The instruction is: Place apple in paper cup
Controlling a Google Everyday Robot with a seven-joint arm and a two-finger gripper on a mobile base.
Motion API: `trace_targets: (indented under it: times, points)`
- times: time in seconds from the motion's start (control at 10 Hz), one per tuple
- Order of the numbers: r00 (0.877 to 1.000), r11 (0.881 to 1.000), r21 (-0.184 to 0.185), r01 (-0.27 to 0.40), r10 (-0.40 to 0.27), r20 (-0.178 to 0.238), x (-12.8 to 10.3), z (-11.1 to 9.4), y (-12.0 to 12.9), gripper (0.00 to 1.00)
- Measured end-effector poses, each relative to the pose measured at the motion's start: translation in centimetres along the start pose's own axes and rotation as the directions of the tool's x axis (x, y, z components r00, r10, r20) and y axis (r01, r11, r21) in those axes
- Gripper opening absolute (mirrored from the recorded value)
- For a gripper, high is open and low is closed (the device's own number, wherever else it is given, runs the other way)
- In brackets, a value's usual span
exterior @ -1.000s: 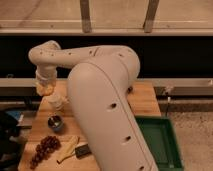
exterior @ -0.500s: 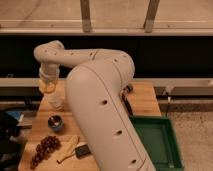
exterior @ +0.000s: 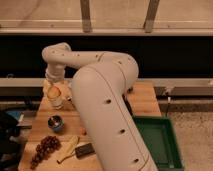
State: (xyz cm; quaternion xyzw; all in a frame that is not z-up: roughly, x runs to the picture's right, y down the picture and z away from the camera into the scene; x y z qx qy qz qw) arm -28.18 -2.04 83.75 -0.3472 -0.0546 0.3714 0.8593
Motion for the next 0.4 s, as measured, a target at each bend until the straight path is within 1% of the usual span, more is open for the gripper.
trace_targets:
  times: [0.2,0.4]
  points:
    - [1.0,1.0,-0.012,0.009,-0.008,0.023,0.58,-0.79,0.15,0.73]
    - [1.0,1.0,-0.013,0.01,-0.009,0.027,0.63,-0.91,0.12,0.73]
